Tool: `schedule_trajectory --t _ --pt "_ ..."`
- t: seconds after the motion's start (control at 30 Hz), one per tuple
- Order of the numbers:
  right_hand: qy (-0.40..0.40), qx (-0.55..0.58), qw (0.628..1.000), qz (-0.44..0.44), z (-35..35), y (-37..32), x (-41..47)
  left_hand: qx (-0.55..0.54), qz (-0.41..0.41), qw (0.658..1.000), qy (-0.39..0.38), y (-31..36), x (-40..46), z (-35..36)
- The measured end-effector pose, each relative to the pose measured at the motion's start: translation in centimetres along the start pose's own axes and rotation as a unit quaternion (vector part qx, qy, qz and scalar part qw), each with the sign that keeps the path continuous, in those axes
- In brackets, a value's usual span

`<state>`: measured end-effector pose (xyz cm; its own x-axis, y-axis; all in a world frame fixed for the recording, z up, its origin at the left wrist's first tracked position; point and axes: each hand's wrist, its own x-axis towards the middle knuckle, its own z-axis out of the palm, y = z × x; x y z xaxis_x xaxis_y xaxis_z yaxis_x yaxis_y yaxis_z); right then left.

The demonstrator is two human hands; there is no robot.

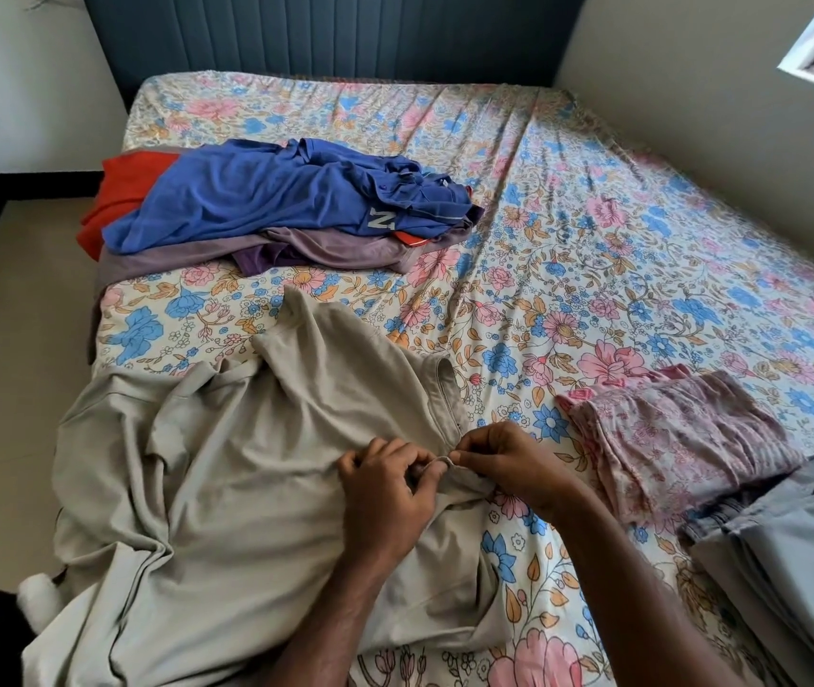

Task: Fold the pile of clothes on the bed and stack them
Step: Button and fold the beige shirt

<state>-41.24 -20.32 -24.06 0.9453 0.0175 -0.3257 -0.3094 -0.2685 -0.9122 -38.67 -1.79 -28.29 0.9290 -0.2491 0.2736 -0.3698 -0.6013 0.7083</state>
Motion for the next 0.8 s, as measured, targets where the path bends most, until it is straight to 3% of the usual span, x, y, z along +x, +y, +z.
schedule_trajectory --t 0.8 --pt "-0.001 -0.034 0.999 -0.02 0.51 -0.07 -0.31 -0.002 -0.051 0.998 -0.031 0.21 0.69 -0.04"
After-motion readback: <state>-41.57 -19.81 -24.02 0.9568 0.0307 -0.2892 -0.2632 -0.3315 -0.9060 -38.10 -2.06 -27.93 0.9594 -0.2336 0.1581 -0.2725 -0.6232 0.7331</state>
